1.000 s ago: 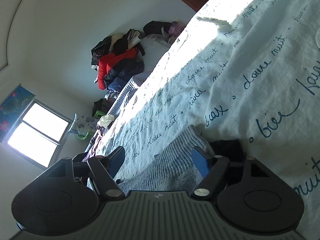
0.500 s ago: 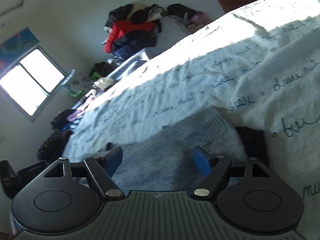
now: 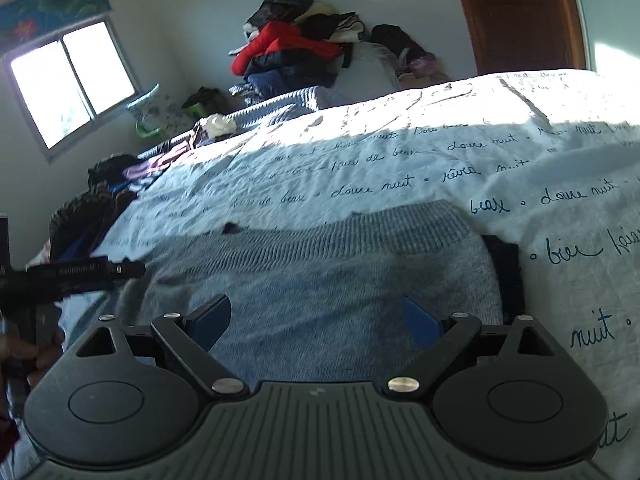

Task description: Fold small clothes

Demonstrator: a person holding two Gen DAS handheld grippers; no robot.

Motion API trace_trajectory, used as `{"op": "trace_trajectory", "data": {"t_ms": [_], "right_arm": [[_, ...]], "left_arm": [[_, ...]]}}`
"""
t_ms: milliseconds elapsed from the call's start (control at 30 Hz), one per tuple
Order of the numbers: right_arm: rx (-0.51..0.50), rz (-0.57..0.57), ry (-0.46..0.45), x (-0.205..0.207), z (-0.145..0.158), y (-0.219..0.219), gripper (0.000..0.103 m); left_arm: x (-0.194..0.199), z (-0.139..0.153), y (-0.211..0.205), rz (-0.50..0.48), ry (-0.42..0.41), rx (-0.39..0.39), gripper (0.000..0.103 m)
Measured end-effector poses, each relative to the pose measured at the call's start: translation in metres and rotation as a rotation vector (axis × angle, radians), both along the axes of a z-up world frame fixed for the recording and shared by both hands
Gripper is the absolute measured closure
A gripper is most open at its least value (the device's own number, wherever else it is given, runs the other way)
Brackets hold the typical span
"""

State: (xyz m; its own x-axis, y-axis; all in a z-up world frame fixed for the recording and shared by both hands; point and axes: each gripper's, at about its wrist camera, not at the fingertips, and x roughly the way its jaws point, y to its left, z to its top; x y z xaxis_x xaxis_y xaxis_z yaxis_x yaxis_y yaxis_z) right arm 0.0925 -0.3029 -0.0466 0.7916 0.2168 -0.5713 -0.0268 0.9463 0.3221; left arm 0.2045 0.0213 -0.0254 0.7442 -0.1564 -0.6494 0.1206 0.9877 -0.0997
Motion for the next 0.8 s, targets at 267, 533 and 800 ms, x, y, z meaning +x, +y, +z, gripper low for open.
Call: {"op": "trace_trajectory", "data": {"t_ms": [267, 533, 800], "right_arm": [[-0.093, -0.006, 0.064, -0.019, -0.018, 0.01, 0.009], [-0.106, -0.046, 0.024, -0.043, -0.014, 0.011, 0.008], [-0.163, -0.031, 0.041, -0.051, -0.026, 0.019, 0.006]], "left_arm": [[-0.03, -0.014, 0.006, 0.038, -0.048, 0.118, 0.015], [-0.043, -0.026, 0.01, 0.041, -0.059, 0.149, 0.012], [-0.055, -0.032, 0.008, 0.029, -0.092, 0.184, 0.009]]}}
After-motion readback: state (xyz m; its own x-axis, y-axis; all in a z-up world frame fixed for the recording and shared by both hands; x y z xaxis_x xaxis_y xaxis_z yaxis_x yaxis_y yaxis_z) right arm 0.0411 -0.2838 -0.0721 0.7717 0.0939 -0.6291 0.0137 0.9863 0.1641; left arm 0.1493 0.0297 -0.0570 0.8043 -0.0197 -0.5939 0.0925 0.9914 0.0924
